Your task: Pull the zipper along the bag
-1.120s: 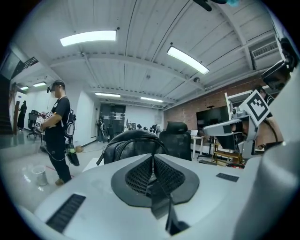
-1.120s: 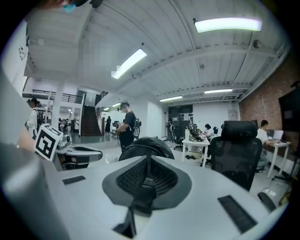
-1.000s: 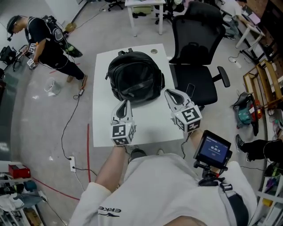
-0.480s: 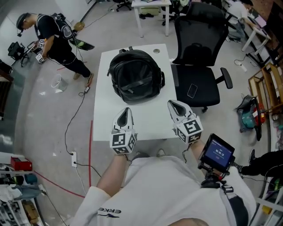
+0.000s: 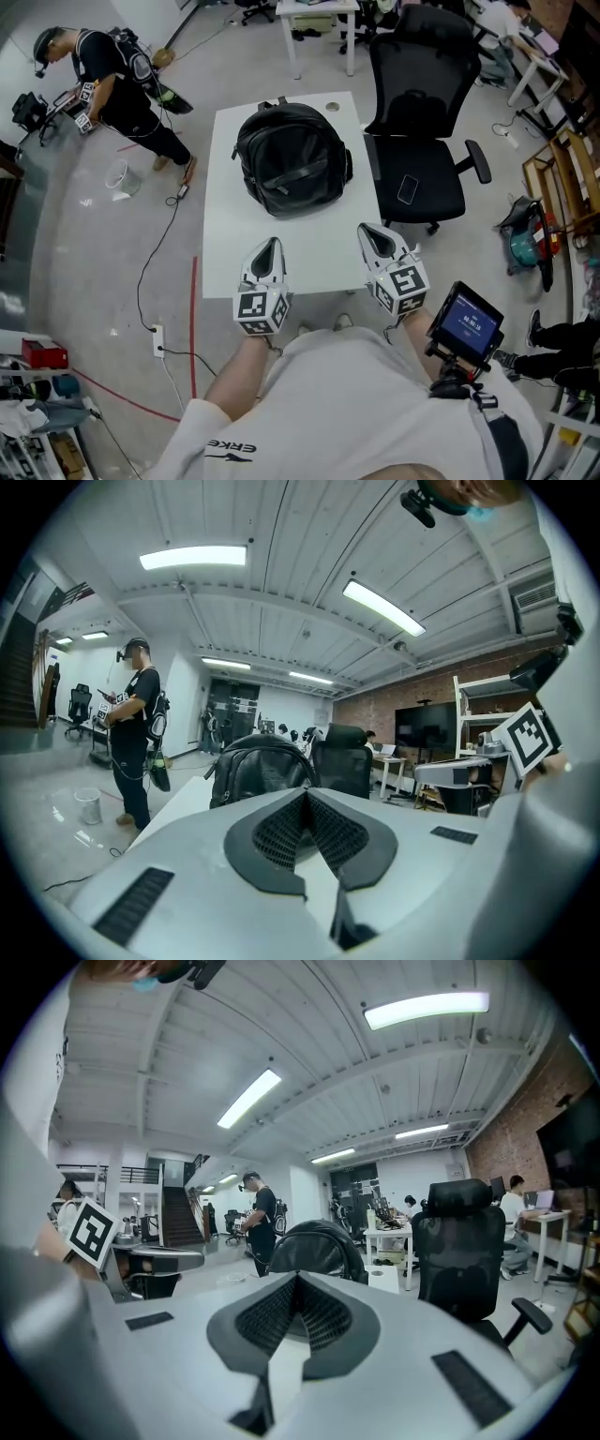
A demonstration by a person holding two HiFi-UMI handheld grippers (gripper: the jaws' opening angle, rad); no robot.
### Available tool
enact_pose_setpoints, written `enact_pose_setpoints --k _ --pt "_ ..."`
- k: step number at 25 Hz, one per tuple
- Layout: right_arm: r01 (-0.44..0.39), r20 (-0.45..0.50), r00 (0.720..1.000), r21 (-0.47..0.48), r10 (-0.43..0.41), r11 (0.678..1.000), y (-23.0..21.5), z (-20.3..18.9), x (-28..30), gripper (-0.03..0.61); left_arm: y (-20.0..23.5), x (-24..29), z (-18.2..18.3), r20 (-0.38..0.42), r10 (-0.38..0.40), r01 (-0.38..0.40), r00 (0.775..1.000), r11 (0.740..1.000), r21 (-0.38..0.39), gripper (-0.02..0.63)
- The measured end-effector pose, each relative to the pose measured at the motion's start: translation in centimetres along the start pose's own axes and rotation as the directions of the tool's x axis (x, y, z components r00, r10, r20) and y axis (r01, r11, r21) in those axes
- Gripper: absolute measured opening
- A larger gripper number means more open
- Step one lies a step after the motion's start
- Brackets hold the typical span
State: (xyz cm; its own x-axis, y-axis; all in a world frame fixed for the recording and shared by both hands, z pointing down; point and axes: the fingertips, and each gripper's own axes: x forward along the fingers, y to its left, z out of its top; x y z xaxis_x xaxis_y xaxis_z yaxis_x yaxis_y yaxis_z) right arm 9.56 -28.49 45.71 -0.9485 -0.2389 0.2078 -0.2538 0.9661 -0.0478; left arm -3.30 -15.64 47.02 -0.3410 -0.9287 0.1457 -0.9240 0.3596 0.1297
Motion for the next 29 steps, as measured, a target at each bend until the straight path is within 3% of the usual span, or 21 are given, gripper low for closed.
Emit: enact_pose_setpoints --k 29 --pt "-0.001 0.005 1.0 -0.052 0.001 0.999 4.4 0.3 0.6 0.003 1.1 -1.0 -1.0 0.022 -0.041 0.042 0.999 0.998 -0.042 0.003"
